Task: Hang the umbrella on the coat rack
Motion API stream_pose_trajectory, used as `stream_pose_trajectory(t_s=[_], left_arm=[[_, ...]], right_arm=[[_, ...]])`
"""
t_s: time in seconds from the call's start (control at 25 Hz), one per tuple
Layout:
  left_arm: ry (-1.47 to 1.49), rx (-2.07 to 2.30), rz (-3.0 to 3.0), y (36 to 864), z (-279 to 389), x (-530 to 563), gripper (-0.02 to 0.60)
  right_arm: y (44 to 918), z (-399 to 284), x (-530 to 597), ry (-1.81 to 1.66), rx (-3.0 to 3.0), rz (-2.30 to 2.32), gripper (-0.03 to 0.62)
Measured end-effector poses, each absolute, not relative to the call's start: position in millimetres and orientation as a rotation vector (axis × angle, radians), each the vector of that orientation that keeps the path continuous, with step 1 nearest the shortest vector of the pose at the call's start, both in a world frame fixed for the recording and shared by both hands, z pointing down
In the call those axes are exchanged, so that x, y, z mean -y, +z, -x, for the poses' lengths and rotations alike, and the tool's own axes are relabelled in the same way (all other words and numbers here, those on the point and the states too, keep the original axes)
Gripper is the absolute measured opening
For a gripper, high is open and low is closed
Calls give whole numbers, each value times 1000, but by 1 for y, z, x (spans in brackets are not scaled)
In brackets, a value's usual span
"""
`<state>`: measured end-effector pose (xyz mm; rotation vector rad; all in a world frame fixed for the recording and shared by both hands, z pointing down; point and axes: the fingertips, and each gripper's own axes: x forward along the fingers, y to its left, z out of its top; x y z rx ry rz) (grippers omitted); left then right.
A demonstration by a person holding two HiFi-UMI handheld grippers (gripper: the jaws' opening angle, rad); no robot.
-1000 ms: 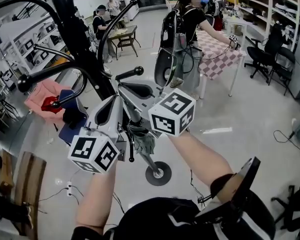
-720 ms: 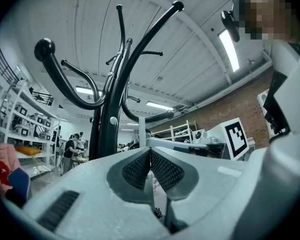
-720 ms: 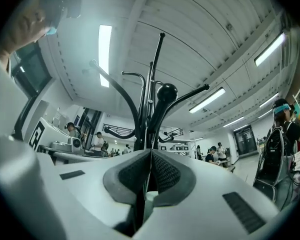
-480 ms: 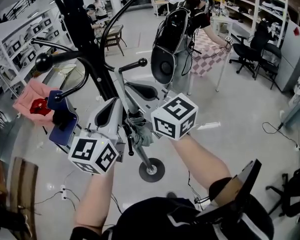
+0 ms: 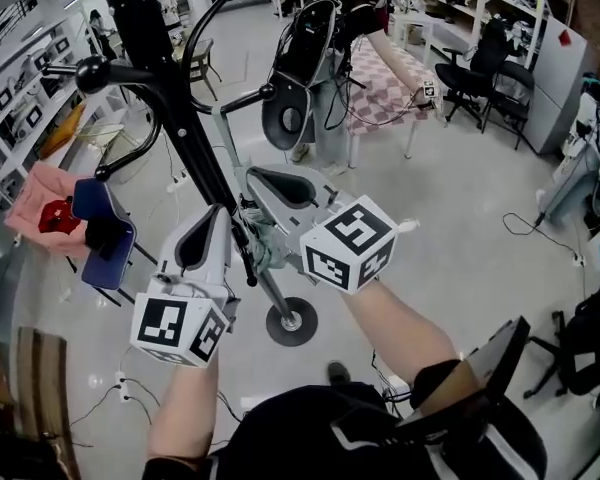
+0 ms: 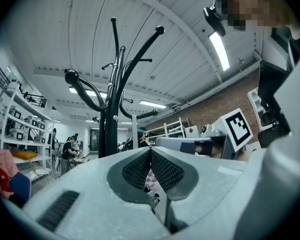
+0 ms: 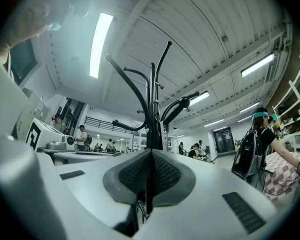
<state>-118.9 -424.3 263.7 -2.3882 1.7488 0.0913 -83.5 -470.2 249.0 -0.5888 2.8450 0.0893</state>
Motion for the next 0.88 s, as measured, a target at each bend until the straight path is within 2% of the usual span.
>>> stream_pose_trajectory(t_s=[0.36,0.88], left_arm=[[185,-1777,2464,276,152,389,11],[170,-1855,2451,295,183,344,11]], right_arm=[[250,95,423,188,-2849,692,9],[268,98,383,156,-2886,746,9]])
